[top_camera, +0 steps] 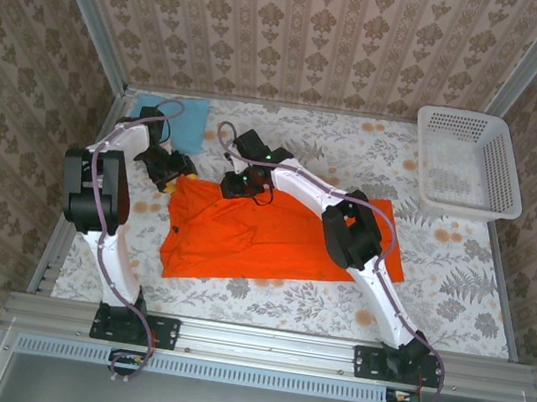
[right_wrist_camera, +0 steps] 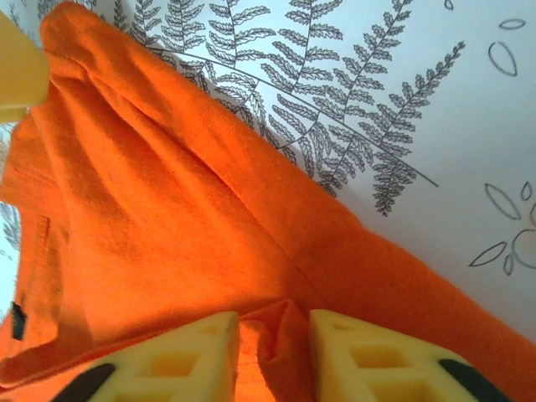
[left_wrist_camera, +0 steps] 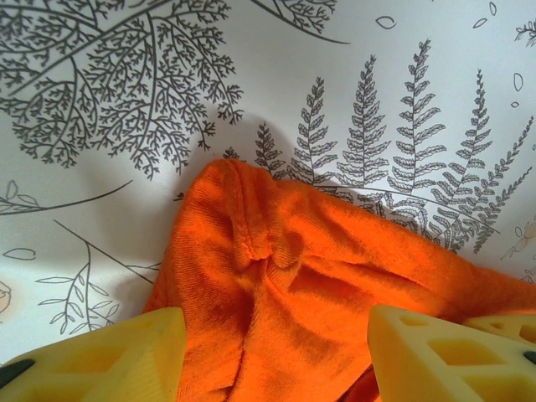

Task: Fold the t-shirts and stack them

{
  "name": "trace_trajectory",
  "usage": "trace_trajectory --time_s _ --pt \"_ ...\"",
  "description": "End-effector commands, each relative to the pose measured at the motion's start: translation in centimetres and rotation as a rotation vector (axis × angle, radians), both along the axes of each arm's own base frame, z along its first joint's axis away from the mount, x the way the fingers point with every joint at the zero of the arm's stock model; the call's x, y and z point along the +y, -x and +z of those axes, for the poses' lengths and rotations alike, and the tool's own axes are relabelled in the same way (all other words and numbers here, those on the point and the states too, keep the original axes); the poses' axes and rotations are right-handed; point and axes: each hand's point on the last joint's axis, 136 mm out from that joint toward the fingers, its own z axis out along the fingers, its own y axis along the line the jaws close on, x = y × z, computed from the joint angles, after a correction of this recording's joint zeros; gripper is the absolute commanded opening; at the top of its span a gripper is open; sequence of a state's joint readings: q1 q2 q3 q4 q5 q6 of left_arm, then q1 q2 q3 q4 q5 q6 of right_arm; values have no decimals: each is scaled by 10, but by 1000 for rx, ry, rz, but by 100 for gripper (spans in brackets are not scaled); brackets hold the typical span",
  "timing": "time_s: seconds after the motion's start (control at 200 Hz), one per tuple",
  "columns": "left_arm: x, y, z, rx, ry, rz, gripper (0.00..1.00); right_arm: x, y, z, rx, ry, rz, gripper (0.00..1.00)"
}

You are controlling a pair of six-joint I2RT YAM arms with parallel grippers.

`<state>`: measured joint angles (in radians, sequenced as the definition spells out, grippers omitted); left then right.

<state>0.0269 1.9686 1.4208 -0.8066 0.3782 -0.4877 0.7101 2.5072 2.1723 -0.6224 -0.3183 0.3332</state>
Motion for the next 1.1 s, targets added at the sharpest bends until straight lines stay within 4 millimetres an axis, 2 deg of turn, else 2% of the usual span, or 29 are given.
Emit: trace_trajectory --time_s 0.0,0.11,0.27,0.575,0.72,0.865,1.095 --pt "-4 0 0 9 14 2 60 -2 -1 15 -30 18 9 21" --pt "-2 1 -5 20 5 2 60 -3 5 26 -43 12 36 14" --pt "-2 2 -11 31 -4 -4 60 -9 25 38 -54 -6 93 7" --pt "-1 -3 -7 16 -14 -8 60 -20 56 51 -40 -62 155 4" --pt "0 -4 -3 5 -18 -13 60 -27 74 44 -4 -56 186 4" --pt "1 -7 2 -9 -25 -23 62 -37 93 28 35 -25 213 4" --pt "-5 -11 2 -14 11 -24 64 -49 100 11 59 20 203 11"
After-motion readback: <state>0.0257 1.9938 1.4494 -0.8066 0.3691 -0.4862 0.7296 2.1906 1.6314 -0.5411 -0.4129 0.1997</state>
